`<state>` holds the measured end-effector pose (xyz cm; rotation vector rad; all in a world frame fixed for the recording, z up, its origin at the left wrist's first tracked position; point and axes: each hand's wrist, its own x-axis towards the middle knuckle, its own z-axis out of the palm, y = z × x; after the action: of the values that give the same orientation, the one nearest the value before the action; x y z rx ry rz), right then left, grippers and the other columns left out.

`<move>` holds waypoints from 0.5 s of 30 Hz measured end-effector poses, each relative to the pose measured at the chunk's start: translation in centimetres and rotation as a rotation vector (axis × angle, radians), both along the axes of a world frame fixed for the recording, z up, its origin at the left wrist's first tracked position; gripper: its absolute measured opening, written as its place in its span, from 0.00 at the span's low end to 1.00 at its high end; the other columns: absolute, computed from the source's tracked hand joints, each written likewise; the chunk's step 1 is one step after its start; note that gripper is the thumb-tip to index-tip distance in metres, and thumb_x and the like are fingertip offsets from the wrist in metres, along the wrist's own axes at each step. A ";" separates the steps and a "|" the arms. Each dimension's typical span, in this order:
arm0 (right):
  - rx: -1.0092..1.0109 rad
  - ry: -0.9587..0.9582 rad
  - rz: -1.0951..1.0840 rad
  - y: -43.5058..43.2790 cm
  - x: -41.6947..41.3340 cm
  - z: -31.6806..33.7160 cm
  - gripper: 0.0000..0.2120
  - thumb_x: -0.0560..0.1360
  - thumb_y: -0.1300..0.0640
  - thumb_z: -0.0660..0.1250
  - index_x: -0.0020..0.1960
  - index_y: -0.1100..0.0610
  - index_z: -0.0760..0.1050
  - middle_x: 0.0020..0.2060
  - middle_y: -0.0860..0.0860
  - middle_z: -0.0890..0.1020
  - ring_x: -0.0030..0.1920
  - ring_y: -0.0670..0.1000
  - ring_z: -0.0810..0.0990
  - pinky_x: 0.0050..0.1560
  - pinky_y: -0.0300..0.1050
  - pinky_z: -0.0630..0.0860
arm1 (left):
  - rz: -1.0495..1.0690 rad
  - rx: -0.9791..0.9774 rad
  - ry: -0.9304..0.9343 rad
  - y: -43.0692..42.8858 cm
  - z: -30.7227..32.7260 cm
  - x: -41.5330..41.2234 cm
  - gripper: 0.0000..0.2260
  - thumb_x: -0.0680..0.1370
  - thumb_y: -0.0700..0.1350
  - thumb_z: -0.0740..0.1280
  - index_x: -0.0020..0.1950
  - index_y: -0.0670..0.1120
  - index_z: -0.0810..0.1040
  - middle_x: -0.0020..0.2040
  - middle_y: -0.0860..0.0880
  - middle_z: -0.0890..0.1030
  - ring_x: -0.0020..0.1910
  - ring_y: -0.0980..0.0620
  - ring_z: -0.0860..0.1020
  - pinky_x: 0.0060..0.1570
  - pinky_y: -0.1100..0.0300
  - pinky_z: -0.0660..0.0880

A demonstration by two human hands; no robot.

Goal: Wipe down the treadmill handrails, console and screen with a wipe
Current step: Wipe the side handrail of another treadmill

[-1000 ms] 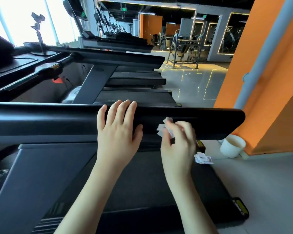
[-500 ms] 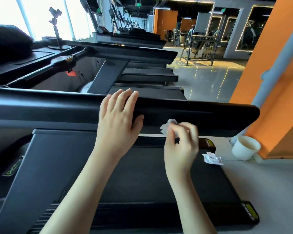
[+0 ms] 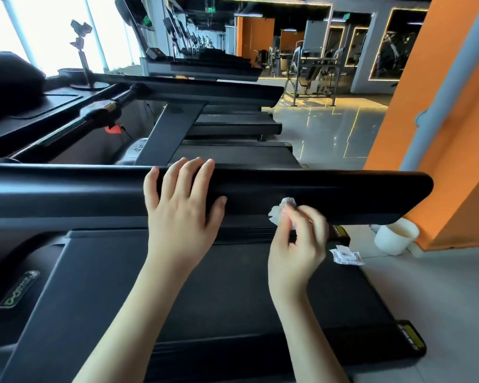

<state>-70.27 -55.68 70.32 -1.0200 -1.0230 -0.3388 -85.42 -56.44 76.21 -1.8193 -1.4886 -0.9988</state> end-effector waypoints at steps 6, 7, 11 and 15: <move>0.020 -0.126 -0.036 0.6 0.6 2.0 0.06 0.77 0.66 0.67 0.48 0.64 0.83 0.43 0.57 0.80 0.44 0.54 0.77 0.50 0.37 0.74 | -0.004 0.016 0.006 0.1 -0.3 0.1 0.22 0.78 0.51 0.61 0.68 0.41 0.73 0.63 0.43 0.76 0.66 0.41 0.71 0.67 0.39 0.60; 0.012 -0.108 -0.056 0.8 1.0 2.9 0.06 0.77 0.66 0.67 0.49 0.64 0.83 0.43 0.57 0.81 0.45 0.53 0.76 0.53 0.33 0.71 | -0.003 0.019 0.009 0.2 -0.4 0.1 0.22 0.78 0.51 0.61 0.68 0.41 0.73 0.63 0.43 0.76 0.66 0.41 0.70 0.67 0.39 0.60; -0.074 -0.162 0.006 1.0 0.5 5.3 0.11 0.75 0.69 0.63 0.48 0.61 0.83 0.43 0.55 0.81 0.47 0.53 0.73 0.53 0.33 0.69 | -0.001 0.023 0.018 0.4 -0.7 0.0 0.22 0.79 0.51 0.60 0.69 0.41 0.73 0.64 0.42 0.76 0.66 0.41 0.71 0.66 0.39 0.61; -0.158 -0.382 0.009 1.1 0.5 7.0 0.14 0.74 0.60 0.58 0.42 0.56 0.83 0.40 0.49 0.82 0.42 0.56 0.77 0.44 0.48 0.69 | 0.001 0.033 0.022 0.4 -0.7 0.1 0.22 0.79 0.51 0.59 0.68 0.41 0.73 0.64 0.42 0.76 0.66 0.41 0.71 0.67 0.39 0.60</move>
<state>-69.80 -54.57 77.31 -1.1163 -1.4158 -0.4620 -85.37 -56.00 75.52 -1.8010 -1.4512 -0.9935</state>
